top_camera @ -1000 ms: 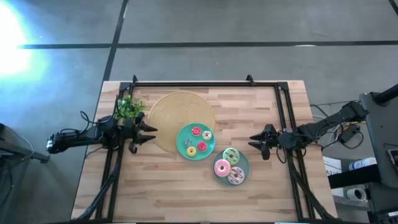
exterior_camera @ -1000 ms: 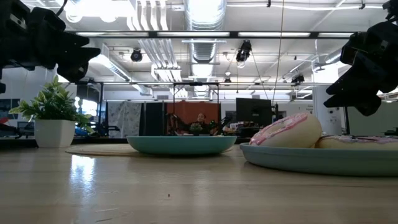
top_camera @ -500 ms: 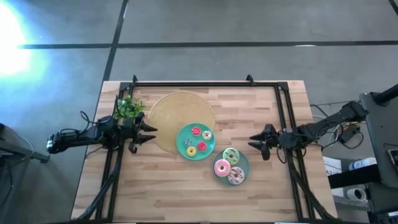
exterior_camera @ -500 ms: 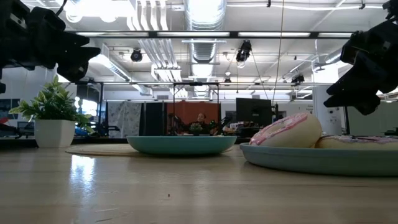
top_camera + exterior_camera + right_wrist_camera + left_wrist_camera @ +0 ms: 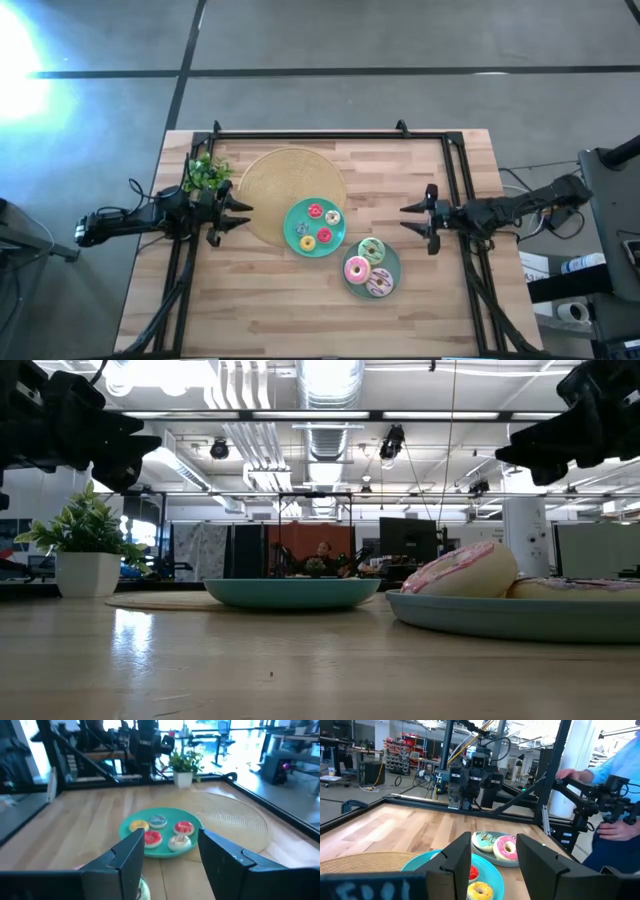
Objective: Pick & Place donuts
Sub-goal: Return to Home Position
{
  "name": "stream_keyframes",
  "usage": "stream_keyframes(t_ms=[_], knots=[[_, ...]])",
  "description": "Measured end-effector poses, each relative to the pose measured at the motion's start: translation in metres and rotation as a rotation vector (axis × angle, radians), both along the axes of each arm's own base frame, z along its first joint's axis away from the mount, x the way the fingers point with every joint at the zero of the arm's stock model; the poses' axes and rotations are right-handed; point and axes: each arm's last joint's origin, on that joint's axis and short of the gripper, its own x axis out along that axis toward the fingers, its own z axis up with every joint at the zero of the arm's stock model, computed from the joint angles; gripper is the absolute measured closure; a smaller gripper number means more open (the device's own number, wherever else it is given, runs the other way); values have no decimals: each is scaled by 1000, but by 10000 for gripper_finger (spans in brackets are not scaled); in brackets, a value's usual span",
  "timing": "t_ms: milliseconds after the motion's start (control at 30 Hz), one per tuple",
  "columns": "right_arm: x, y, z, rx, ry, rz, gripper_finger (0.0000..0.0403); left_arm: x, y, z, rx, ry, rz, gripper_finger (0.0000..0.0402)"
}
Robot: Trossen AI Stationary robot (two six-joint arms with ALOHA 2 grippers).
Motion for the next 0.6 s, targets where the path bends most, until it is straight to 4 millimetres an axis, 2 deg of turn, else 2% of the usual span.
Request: stream_keyframes(t_ms=[233,367,600], knots=[[-6,-13,-10,53,-71,181,226,0,0,0,0,0,0,271],[-8,-18,-15,55,-78,173,224,0,0,0,0,0,0,271],[-14,-19,-14,-61,-109,164,230,0,0,0,0,0,0,271]])
